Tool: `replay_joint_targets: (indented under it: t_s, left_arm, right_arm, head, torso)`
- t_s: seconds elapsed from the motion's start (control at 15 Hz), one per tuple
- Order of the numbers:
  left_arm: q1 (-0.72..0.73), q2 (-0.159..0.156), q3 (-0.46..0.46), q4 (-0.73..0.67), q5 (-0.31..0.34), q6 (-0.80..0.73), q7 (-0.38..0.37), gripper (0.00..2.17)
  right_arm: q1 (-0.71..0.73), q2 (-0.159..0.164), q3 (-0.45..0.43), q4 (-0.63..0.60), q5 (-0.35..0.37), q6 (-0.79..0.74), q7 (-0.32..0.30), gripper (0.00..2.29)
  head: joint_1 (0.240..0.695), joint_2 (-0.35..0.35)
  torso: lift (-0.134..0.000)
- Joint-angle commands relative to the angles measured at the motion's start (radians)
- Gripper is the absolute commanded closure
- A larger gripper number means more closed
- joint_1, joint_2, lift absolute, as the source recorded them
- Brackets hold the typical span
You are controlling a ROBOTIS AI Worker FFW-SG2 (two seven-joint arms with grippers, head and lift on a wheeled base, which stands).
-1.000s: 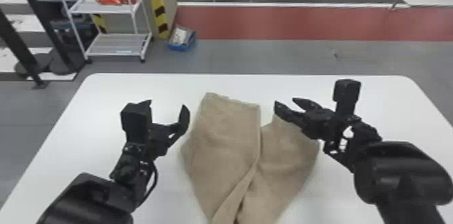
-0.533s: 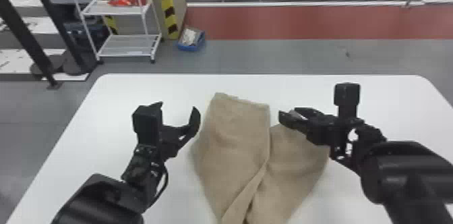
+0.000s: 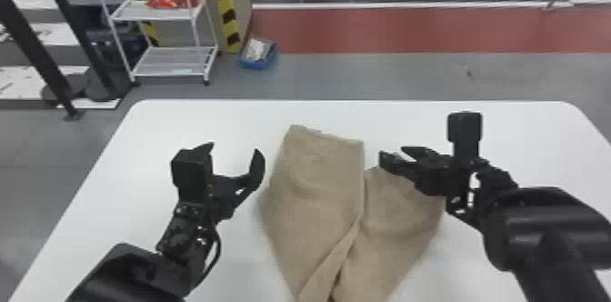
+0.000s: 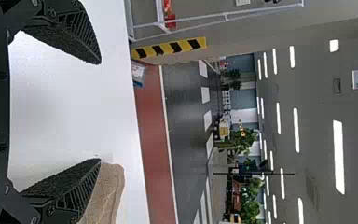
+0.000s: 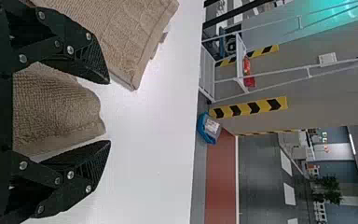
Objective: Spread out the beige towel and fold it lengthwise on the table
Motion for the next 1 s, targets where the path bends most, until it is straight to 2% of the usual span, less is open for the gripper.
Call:
replay_joint_targets:
  t_s: [0.0,0.4,0.6,0.93]
  left_arm:
    - [0.005,0.002,0.001,-0.002,0.000,0.000,0.000,0.15]
    - [0.004,0.001,-0.005,-0.002,-0.002,0.000,0.000,0.15]
    - [0.004,0.001,-0.005,-0.002,-0.002,0.000,0.000,0.15]
    - [0.004,0.001,-0.007,-0.002,-0.002,0.000,0.000,0.15]
  right_arm:
    - [-0.005,-0.001,-0.007,0.011,-0.004,-0.020,-0.001,0.50]
    - [-0.003,-0.009,-0.064,0.008,-0.009,-0.005,0.004,0.50]
    - [-0.025,-0.011,-0.056,0.020,0.000,-0.002,0.022,0.51]
    - [-0.029,-0.011,-0.028,0.026,0.008,0.053,0.048,0.51]
  head:
    - [0.695,0.046]
    - [0.695,0.024]
    - [0.695,0.010]
    - [0.695,0.023]
  torso:
    - [-0.124]
    - [-0.124]
    - [-0.124]
    - [-0.124]
